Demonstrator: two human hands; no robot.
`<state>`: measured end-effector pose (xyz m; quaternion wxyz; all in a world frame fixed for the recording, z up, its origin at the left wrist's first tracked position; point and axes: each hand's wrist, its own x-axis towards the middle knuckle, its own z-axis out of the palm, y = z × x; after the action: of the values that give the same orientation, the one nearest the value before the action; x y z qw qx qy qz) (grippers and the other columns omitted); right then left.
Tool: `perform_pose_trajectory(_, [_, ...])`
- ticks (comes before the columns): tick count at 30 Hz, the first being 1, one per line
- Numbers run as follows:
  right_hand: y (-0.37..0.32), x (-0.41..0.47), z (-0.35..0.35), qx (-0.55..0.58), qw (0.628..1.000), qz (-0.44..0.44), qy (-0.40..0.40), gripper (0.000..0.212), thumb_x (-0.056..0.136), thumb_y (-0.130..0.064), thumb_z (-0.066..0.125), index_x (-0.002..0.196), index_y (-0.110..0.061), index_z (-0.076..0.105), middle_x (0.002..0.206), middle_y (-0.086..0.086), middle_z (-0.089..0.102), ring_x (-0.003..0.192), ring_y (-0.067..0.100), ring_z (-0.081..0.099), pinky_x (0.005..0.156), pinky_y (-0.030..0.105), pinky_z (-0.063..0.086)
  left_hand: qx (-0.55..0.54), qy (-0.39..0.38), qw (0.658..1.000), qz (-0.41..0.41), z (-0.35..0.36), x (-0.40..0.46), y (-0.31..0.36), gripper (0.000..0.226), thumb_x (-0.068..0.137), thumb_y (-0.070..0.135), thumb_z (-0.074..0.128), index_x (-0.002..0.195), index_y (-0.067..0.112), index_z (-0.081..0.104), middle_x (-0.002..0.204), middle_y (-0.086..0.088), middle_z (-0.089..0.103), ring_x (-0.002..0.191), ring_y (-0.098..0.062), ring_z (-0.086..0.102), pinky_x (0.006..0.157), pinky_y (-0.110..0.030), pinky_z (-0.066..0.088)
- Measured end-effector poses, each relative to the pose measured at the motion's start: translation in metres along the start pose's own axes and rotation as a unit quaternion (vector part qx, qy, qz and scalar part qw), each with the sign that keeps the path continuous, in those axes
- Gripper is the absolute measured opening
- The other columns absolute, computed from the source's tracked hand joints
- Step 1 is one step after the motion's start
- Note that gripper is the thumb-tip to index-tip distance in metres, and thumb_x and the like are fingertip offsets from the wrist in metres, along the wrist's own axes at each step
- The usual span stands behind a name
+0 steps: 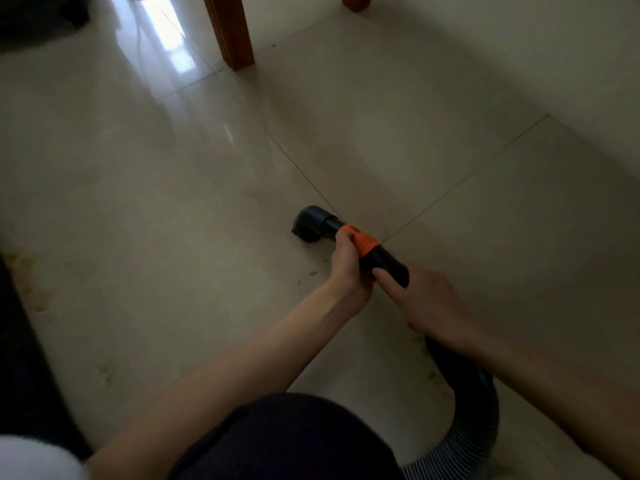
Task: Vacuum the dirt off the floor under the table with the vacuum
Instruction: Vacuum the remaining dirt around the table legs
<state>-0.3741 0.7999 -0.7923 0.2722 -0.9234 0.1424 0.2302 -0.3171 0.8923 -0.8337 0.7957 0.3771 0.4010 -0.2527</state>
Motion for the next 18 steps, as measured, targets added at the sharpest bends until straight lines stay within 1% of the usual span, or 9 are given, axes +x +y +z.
perform_pose_trajectory(3, [-0.005,-0.009,0.012,-0.013,1.0,-0.002,0.003,0.04,0.092,-0.057,0.044,0.1,-0.019,0.054,0.075,-0.006,0.054,0.062,0.008,0.051,0.049,0.024,0.033,0.052,0.027,0.998,0.013,-0.006,0.008,-0.002,0.032,0.094,0.043,0.047,0.087,0.012,0.048,0.072,-0.004,0.048,0.064,-0.017,0.051,0.061,-0.029,0.045])
perform_pose_trajectory(6, [-0.012,-0.006,0.014,-0.009,0.999,-0.029,-0.022,0.038,0.092,-0.057,0.045,0.1,-0.021,0.053,0.072,-0.008,0.053,0.057,0.006,0.05,0.047,0.022,0.033,0.056,0.022,0.997,0.044,-0.017,0.011,0.0,0.039,0.094,0.047,0.045,0.09,0.008,0.05,0.072,-0.006,0.051,0.062,-0.017,0.053,0.059,-0.029,0.046])
perform_pose_trajectory(8, [-0.013,-0.004,0.01,0.028,0.995,-0.04,-0.089,0.036,0.093,-0.054,0.044,0.099,-0.02,0.053,0.068,-0.004,0.056,0.051,0.008,0.054,0.047,0.022,0.04,0.026,0.02,0.998,0.051,-0.025,0.011,0.0,0.042,0.094,0.049,0.044,0.095,0.008,0.051,0.073,-0.005,0.05,0.062,-0.016,0.052,0.057,-0.028,0.046])
perform_pose_trajectory(9, [-0.012,-0.005,0.009,0.076,0.988,-0.035,-0.131,0.034,0.095,-0.052,0.043,0.096,-0.018,0.051,0.067,0.0,0.058,0.048,0.011,0.056,0.047,0.022,0.045,0.011,0.019,0.998,0.052,-0.029,0.008,-0.001,0.042,0.094,0.05,0.044,0.097,0.008,0.05,0.073,-0.005,0.049,0.063,-0.016,0.052,0.058,-0.028,0.046])
perform_pose_trajectory(11, [-0.008,-0.009,0.008,0.191,0.957,-0.005,-0.217,0.036,0.097,-0.048,0.041,0.093,-0.013,0.049,0.064,0.007,0.057,0.046,0.016,0.058,0.048,0.027,0.05,-0.004,0.022,0.998,0.051,-0.039,0.003,-0.004,0.043,0.093,0.05,0.044,0.097,0.008,0.049,0.073,-0.006,0.049,0.063,-0.017,0.052,0.058,-0.028,0.046])
perform_pose_trajectory(13, [-0.001,-0.015,0.006,0.254,0.919,0.024,-0.299,0.04,0.098,-0.046,0.041,0.095,-0.007,0.047,0.063,0.012,0.057,0.048,0.021,0.06,0.048,0.028,0.051,-0.014,0.035,0.998,0.048,-0.048,-0.006,-0.012,0.042,0.093,0.049,0.046,0.091,0.008,0.05,0.071,-0.008,0.051,0.062,-0.018,0.053,0.057,-0.03,0.047])
perform_pose_trajectory(15, [0.006,-0.022,0.005,0.267,0.887,0.034,-0.375,0.044,0.097,-0.046,0.043,0.093,-0.003,0.047,0.061,0.014,0.057,0.049,0.024,0.06,0.047,0.028,0.052,-0.029,0.044,0.998,0.043,-0.054,-0.02,-0.02,0.041,0.093,0.048,0.048,0.091,0.007,0.051,0.07,-0.009,0.053,0.062,-0.019,0.054,0.057,-0.031,0.048])
perform_pose_trajectory(16, [0.007,-0.024,0.007,0.269,0.877,0.033,-0.396,0.045,0.096,-0.047,0.043,0.091,-0.003,0.047,0.06,0.014,0.057,0.048,0.024,0.059,0.046,0.027,0.052,-0.034,0.044,0.998,0.04,-0.057,-0.027,-0.023,0.04,0.093,0.047,0.048,0.091,0.008,0.051,0.069,-0.009,0.053,0.062,-0.019,0.053,0.056,-0.03,0.049])
perform_pose_trajectory(18, [0.01,-0.032,0.013,0.252,0.882,0.013,-0.398,0.046,0.096,-0.049,0.043,0.091,-0.003,0.047,0.058,0.011,0.056,0.044,0.021,0.057,0.044,0.025,0.049,-0.056,0.044,0.996,0.047,-0.064,-0.044,-0.028,0.037,0.093,0.046,0.046,0.088,0.01,0.049,0.068,-0.008,0.05,0.061,-0.019,0.051,0.053,-0.027,0.05])
